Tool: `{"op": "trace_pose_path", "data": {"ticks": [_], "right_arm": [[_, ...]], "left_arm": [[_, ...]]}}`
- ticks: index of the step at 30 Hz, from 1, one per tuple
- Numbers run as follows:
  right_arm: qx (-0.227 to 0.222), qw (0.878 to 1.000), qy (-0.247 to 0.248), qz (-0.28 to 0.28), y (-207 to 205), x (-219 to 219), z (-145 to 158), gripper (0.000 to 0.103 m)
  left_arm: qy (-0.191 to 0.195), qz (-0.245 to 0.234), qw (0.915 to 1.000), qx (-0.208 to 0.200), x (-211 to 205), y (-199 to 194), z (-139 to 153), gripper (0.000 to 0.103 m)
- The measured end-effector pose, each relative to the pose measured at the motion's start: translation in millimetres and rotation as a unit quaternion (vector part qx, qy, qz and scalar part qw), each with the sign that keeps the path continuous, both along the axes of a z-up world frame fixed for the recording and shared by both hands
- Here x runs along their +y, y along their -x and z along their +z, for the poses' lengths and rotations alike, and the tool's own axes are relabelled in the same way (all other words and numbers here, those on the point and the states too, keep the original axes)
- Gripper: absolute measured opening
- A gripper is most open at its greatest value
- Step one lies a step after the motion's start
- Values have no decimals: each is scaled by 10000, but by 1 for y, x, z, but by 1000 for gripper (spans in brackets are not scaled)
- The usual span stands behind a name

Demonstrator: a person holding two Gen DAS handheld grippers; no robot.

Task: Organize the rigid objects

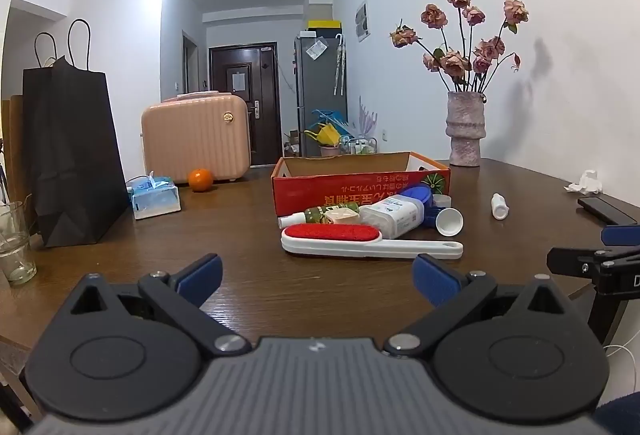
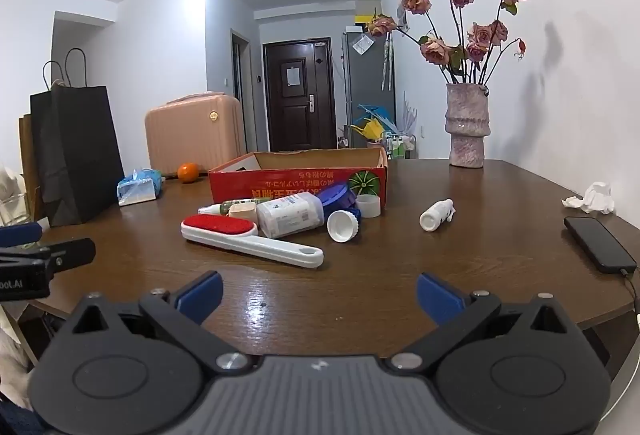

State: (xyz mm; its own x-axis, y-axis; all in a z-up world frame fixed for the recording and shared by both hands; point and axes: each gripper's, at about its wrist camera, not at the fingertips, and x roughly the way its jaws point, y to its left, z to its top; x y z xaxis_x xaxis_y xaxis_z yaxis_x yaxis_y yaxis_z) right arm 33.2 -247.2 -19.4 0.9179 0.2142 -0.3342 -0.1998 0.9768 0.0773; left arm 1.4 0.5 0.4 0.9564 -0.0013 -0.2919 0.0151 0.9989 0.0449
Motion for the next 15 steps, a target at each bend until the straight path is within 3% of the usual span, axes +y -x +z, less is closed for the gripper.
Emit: {"op": "trace_pose_path", "data": {"ticks": [15], "right_arm": [[-20,10000,8,-54,2,0,2,103]], "left_arm": [[-9,95,9997,-242,3,2,1,103]]}}
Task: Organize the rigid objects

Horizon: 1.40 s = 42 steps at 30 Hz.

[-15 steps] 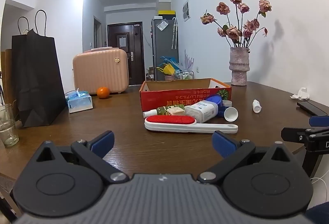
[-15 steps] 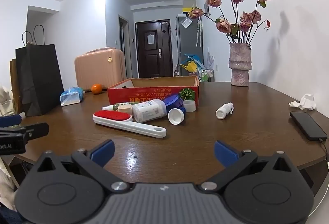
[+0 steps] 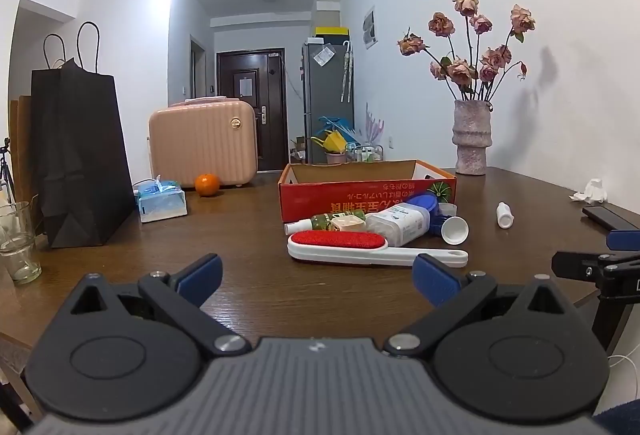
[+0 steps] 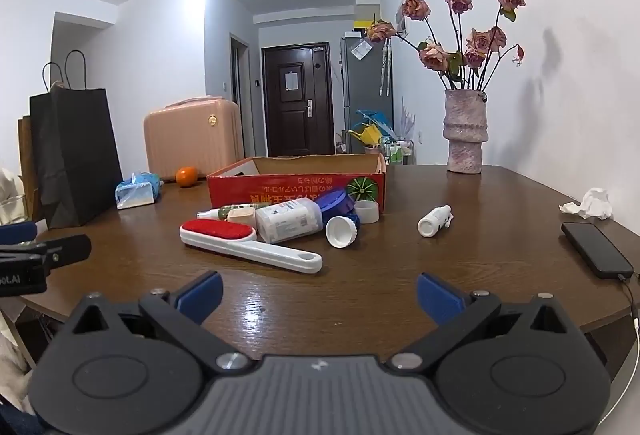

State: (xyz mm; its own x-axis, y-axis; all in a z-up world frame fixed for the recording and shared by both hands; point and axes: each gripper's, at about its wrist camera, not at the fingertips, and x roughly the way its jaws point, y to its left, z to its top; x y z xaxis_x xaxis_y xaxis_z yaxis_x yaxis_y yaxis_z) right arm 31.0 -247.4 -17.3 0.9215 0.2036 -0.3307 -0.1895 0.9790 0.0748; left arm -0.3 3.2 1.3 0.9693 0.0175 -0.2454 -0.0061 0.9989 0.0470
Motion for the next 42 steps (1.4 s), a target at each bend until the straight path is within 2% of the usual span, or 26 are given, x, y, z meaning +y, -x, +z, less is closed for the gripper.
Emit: {"op": "trace_pose_path", "data": {"ticks": [42], "right_arm": [[-163,9998,-118,-66,0,-1,3,103]], "left_arm": [[-20,12,10000,-14,1,-3,0,103]]}}
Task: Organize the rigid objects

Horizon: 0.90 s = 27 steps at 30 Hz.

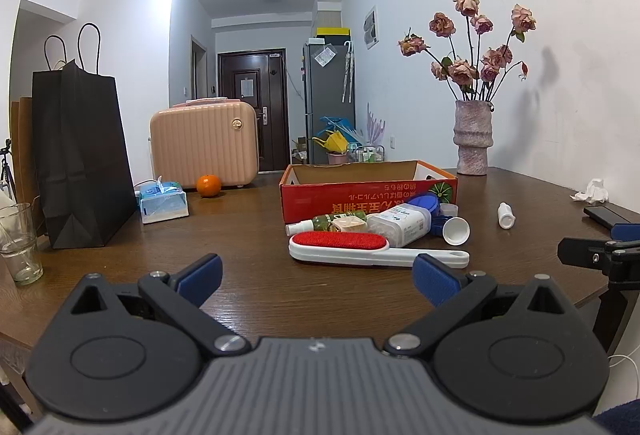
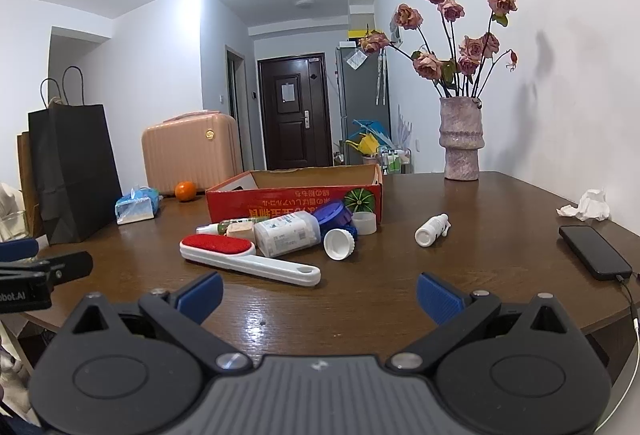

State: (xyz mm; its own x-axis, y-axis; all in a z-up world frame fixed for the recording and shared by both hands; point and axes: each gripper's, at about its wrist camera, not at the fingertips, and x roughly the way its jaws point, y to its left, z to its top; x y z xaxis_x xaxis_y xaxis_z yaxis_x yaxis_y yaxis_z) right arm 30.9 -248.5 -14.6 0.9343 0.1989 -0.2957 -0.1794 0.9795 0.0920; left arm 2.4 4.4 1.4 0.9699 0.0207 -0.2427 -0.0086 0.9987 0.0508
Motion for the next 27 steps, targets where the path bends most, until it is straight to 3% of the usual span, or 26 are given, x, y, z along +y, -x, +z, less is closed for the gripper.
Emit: {"op": "trace_pose_path", "data": {"ticks": [21,27], "right_arm": [[42,10000,-49,-14,-2,-2,-2,103],[52,10000,7,45,-3,-1,-5,103]], "left_arm": [[2,-9,10000,12,0,-1,0,103],[12,-56,9998,178,1,-6,-4,103]]}}
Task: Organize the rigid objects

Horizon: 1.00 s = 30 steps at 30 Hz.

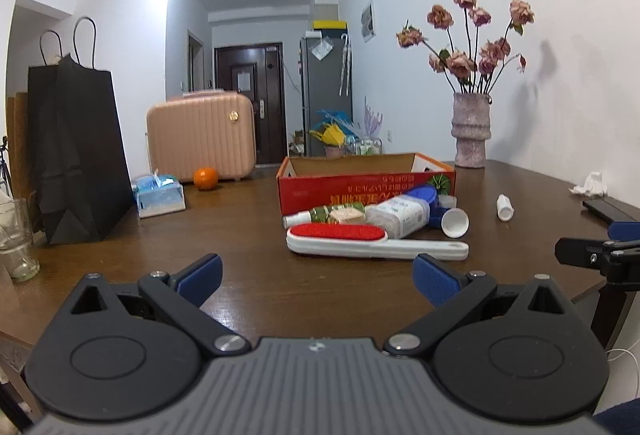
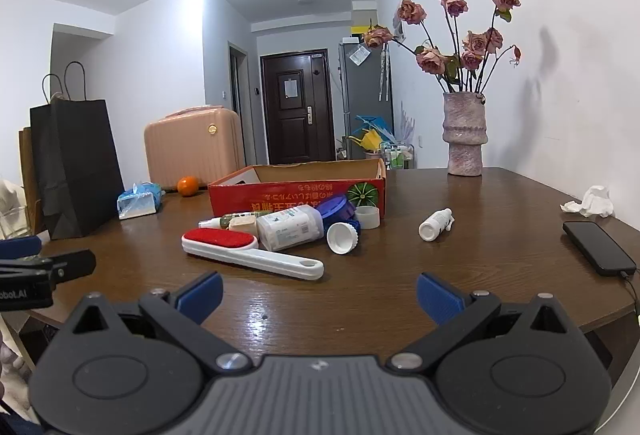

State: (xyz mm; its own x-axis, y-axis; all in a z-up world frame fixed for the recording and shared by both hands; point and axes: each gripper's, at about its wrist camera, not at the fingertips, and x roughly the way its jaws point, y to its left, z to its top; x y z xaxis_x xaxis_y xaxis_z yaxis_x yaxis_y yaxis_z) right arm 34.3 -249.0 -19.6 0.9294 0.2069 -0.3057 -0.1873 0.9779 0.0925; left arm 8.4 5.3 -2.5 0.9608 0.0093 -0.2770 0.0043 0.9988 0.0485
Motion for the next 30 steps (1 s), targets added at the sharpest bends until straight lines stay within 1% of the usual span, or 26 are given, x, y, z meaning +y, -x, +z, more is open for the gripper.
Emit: {"op": "trace_pose_path", "data": {"ticks": [5,8,11,14,16,17,19,20,21,24,25,26,28,30], "right_arm": [[73,10000,50,-35,-8,-1,-8,103],[154,9999,-5,-7,-18,-1,-13,103],[213,9998,32,17,-25,2,-17,103],[323,9995,45,-10,-35,4,-21,103],[476,9989,-41,-20,-44,3,-22,103],[638,9978,-194,10,-51,0,-23,103],[1112,9909,-717,231,-69,-9,-27,103],[1277,9874,-888,283,-76,-12,-29,103],[1379,9855,-950,273,-83,-12,-31,103],[1484,9865,-646,238,-101,-6,-33,102],[1518,9862,-598,293,-107,-4,-33,97],[1553,9854,-611,336,-112,-4,-33,96],[1648,9833,-689,346,-123,-2,-33,95],[1725,9824,-667,265,-134,-2,-31,95]], "left_arm": [[66,23,9995,303,5,-19,-12,103],[143,118,9992,348,8,-30,-14,103],[126,219,9987,454,9,-42,-16,103],[180,220,9980,562,12,-52,-18,103],[162,212,9976,634,14,-61,-20,103],[136,218,9973,694,15,-66,-20,103],[43,206,9956,911,16,-77,-21,101],[16,194,9948,996,17,-82,-21,98],[17,183,9940,1077,19,-88,-21,98],[14,104,9928,1192,24,-105,-20,99],[-17,87,9931,1166,25,-110,-19,100],[-28,78,9934,1141,27,-116,-17,103],[-24,5,9929,1189,29,-131,-14,103],[59,-59,9917,1281,34,-148,-12,103]]}}
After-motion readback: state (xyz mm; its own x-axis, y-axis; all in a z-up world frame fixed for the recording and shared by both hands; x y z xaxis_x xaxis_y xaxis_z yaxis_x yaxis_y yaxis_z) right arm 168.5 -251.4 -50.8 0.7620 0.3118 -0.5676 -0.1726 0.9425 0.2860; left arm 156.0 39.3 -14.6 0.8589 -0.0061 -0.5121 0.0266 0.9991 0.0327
